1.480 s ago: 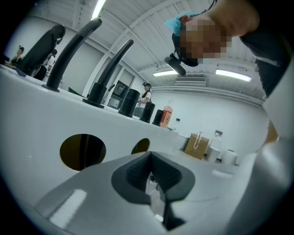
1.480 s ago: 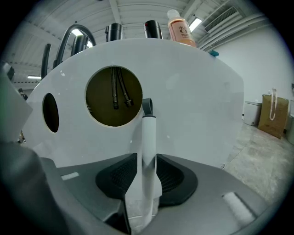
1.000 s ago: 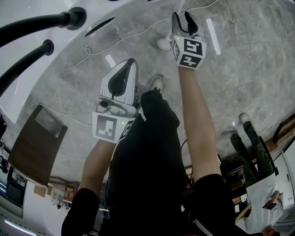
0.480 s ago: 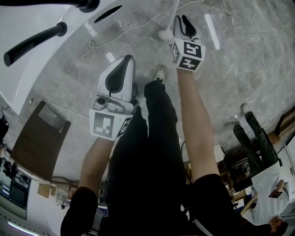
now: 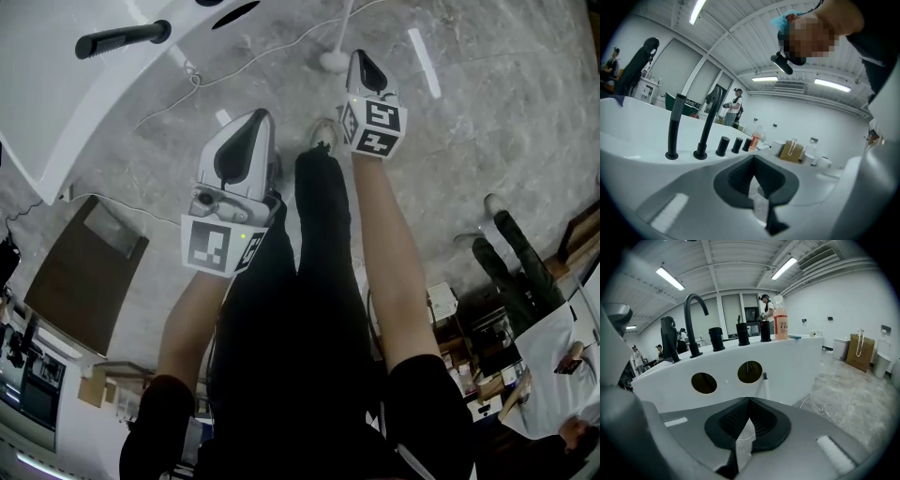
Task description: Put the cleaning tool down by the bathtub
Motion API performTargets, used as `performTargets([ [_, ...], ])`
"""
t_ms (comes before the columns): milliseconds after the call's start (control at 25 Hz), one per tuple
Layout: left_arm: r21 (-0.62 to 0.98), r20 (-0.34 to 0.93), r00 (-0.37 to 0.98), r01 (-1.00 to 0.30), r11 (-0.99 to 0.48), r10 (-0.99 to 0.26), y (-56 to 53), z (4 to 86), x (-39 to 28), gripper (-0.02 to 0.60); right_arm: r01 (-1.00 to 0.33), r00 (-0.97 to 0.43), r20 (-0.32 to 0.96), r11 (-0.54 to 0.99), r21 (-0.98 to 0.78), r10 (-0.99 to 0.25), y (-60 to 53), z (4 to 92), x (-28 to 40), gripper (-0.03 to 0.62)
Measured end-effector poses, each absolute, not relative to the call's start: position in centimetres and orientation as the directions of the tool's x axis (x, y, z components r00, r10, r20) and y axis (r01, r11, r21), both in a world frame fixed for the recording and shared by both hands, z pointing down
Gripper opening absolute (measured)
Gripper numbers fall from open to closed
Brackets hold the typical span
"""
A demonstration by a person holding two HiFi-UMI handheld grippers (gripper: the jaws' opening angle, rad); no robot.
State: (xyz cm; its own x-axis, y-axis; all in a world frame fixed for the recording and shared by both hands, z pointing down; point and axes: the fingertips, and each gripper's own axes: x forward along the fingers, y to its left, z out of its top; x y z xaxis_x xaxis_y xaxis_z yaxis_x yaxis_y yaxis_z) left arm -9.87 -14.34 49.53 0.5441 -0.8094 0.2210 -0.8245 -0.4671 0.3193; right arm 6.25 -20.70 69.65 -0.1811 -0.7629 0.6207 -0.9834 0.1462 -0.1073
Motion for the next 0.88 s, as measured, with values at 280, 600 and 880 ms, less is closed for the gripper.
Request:
performTargets([
  [280, 0.318, 0.199, 0.571, -0.807, -0.498, -0.797, -12.8, 44.5, -10.1, 0.006, -0.984, -0.174, 0.628, 0.107, -0.143, -0.759, -16.9, 65.1, 5.3, 0.000],
  [600, 0.313, 0.166, 0.606, -0.781, -0.541, -0.778, -11.2, 38.8, -10.3, 0.006, -0.987, -0.138, 0.626, 0.052, -0.154, -0.767, -13.3, 59.4, 5.2, 0.000],
  [880, 0.310, 0.147, 0.636, -0.757, -0.575, -0.757, -9.5, 34.0, -10.9, 0.006, -0.987, -0.084, 0.597, -0.013, -0.157, -0.798, -10.6, 52.7, 5.5, 0.000],
])
